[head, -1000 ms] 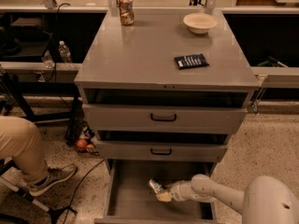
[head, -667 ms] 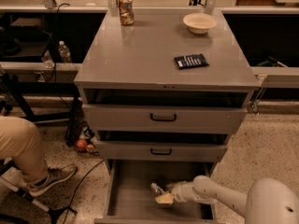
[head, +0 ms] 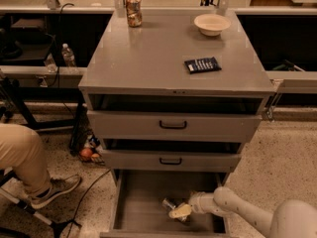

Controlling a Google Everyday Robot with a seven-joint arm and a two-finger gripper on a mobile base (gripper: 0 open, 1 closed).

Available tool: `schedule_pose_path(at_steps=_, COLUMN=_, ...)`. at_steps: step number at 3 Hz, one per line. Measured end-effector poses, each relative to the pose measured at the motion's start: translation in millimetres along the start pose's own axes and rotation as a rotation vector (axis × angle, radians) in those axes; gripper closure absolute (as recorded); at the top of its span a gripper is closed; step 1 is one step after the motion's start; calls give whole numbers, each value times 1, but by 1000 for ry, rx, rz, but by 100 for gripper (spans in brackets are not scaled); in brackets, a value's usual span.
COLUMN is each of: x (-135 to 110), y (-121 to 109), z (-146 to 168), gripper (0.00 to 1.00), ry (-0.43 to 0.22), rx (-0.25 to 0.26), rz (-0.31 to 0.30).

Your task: Place redbull can into bottom drawer

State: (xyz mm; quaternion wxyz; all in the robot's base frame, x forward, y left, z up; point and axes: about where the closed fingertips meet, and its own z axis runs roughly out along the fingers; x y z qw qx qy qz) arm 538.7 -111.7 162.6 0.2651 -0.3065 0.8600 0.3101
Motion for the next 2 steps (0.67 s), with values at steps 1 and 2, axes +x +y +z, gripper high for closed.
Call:
schedule_pose_path(at_steps=1, x=-8, y=-23, z=-35, gripper=0, ry=-75, rx=0, rz=28)
schedule_pose_path(at_steps=2, x=-13, y=-45, z=-73, gripper=0, ry=-132, rx=-8, rz=51)
